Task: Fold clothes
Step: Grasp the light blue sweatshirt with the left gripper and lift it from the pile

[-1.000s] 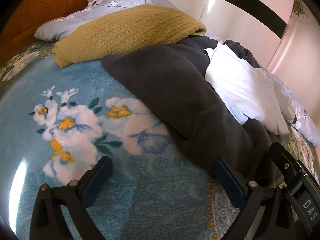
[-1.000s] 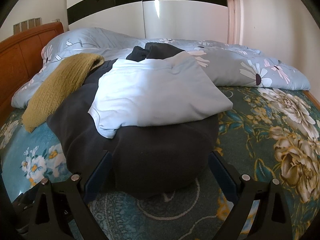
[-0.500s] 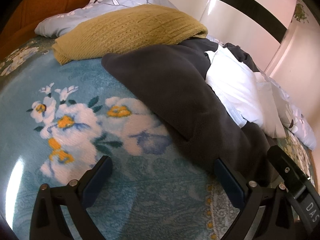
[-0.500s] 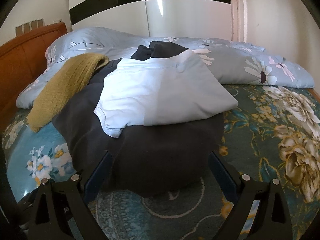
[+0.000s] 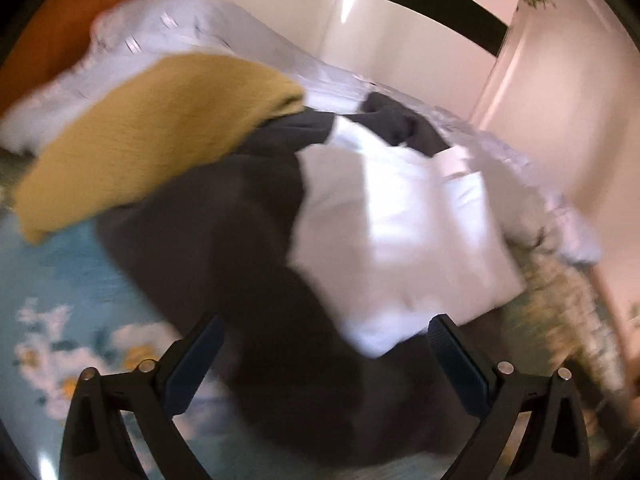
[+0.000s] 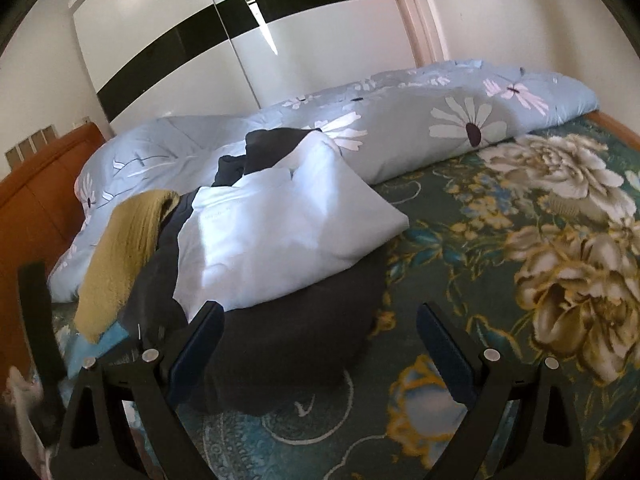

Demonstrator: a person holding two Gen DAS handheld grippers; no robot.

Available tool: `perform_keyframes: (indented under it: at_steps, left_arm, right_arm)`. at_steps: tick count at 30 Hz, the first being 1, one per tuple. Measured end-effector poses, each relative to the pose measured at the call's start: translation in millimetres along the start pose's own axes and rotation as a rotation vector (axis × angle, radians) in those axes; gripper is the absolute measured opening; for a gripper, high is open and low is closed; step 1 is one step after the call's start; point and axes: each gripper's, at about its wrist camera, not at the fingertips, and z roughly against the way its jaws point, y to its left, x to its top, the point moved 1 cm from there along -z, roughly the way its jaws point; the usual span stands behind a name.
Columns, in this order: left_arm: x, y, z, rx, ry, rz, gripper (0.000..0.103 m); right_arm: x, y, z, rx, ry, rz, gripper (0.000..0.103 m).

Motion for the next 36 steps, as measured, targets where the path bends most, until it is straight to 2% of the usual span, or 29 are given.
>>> perform_keyframes:
  at_steps: [2, 4, 6, 8, 10, 11, 13, 14, 16, 17, 18, 19, 20, 22, 23, 26, 28, 30, 31, 34, 36]
  left_arm:
    - [11, 8, -11, -0.094, 0.024, 0.079, 0.103]
    - [15, 17, -21, -0.148, 0.037, 0.177, 0.100]
    - [16, 22, -25, -0.195, 0.026, 0.225, 0.100]
    - [16, 23, -25, -0.208, 0.036, 0.244, 0.100]
    - [14, 20, -25, -0.189, 0.023, 0.270, 0.098]
    - [14, 18, -25, -0.178, 0.016, 0.283, 0.093]
    - [12, 7, -16, -0.179, -0.004, 0.253, 0.074]
    - [11, -1, -18, -0.163, 0.008, 0.230, 0.051]
    - [8, -15, -22, -0.131, 0.026, 0.182, 0.048]
    - [6, -19, -24, -0.115, 0.029, 0.157, 0.043]
    - [5, -21, -27, -0.076, 0.031, 0.141, 0.021]
    - [0, -21, -36, -0.048, 0.023, 0.149, 0.019]
    - [-3, -18, -33, -0.076, 0.006, 0.193, 0.017]
    - [-7, -19, -14, -0.112, -0.018, 0.228, 0.013]
    - [-9, -24, -4, -0.116, -0.036, 0.210, 0.012]
    - [-12, -60, 46, -0.102, -0.142, 0.076, 0.009]
    - [-16, -76, 101, -0.119, -0.246, 0.005, 0.009]
    - [-17, -75, 154, -0.129, -0.343, -0.033, 0.009]
    - [-4, -82, 175, -0.136, -0.400, -0.045, 0.009]
    - [-2, -80, 244, -0.109, -0.535, -0.075, 0.009]
    - [-5, -80, 286, -0.047, -0.607, -0.125, 0.009]
  right_arm:
    - [-1, -1, -2, -0.001, 0.005, 0.012, 0.097]
    - [0, -4, -2, 0.012, 0.014, -0.002, 0.097]
    - [1, -5, -1, 0.020, 0.014, -0.014, 0.097]
    - [2, -8, -1, 0.028, 0.015, -0.027, 0.097]
    - [3, -10, -1, 0.036, 0.024, -0.045, 0.097]
    - [2, -11, -2, 0.043, 0.030, -0.049, 0.097]
    - [2, -10, -3, 0.055, 0.043, -0.054, 0.097]
    - [2, -10, -3, 0.056, 0.045, -0.054, 0.097]
    - [1, -11, -4, 0.057, 0.048, -0.060, 0.097]
    - [1, -11, -4, 0.060, 0.049, -0.063, 0.097]
    - [2, -11, -4, 0.064, 0.049, -0.067, 0.097]
    - [1, -12, -4, 0.068, 0.054, -0.073, 0.097]
    - [1, -13, -5, 0.071, 0.059, -0.080, 0.097]
    - [1, -16, -7, 0.078, 0.068, -0.094, 0.097]
    - [1, -18, -8, 0.073, 0.073, -0.100, 0.097]
    - [2, -22, -7, 0.065, 0.077, -0.117, 0.097]
    - [4, -22, -1, 0.072, 0.061, -0.118, 0.097]
    - [7, -21, 6, 0.075, 0.040, -0.115, 0.097]
    - [9, -21, 10, 0.077, 0.027, -0.115, 0.097]
    - [15, -20, 24, 0.083, -0.014, -0.117, 0.097]
    - [18, -17, 33, 0.086, -0.042, -0.111, 0.097]
